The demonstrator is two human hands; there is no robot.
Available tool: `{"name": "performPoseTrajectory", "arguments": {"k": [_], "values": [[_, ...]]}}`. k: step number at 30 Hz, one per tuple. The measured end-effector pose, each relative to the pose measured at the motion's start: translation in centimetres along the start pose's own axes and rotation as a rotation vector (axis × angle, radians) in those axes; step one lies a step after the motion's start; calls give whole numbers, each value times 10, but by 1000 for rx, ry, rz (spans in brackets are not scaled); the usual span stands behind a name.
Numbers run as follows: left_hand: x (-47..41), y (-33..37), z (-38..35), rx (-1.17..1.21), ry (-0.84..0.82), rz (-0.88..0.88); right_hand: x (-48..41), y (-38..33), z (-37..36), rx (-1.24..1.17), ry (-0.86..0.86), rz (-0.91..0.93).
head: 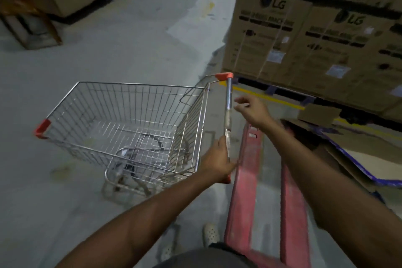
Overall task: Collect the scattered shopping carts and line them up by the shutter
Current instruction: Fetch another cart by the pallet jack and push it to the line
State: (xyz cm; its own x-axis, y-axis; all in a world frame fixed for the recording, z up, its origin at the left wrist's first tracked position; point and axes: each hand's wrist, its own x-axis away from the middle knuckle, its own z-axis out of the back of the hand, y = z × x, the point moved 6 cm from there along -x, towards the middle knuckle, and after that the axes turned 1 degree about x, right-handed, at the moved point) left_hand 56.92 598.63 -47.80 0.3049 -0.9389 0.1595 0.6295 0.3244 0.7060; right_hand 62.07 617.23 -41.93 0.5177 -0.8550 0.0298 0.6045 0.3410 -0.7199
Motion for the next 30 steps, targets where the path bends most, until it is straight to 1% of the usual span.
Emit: {"name": "performPoseTrajectory", "arguments": {"k": [3, 4, 6, 11, 15, 17, 19, 21, 25, 28, 30], "values": [[-3, 0, -16, -44, -127, 182, -32, 19, -30, 268, -224, 150], [-5, -1, -20, -26, -160, 221, -40, 27, -40, 335, -288, 184], [-6, -3, -21, 1, -183, 241, -54, 42, -56, 418, -371, 231], [-6, -19, -15, 27, -190, 236, -79, 47, -73, 479, -394, 289], [13, -42, 1, 176, -201, 284, -90, 36, -84, 593, -363, 361], [22, -59, 12, 170, -186, 225, -92, 29, -92, 616, -346, 410], [33, -82, 25, 83, -184, 180, -93, 19, -103, 622, -351, 460], [46, -98, 44, 10, -193, 223, -93, 8, -112, 626, -363, 505], [78, -127, 91, -138, -185, 429, -91, -12, -136, 643, -387, 626], [98, -165, 123, -381, -92, 605, -77, -29, -157, 678, -429, 695], [106, -191, 141, -518, -20, 656, -66, -41, -170, 766, -418, 775]]}}
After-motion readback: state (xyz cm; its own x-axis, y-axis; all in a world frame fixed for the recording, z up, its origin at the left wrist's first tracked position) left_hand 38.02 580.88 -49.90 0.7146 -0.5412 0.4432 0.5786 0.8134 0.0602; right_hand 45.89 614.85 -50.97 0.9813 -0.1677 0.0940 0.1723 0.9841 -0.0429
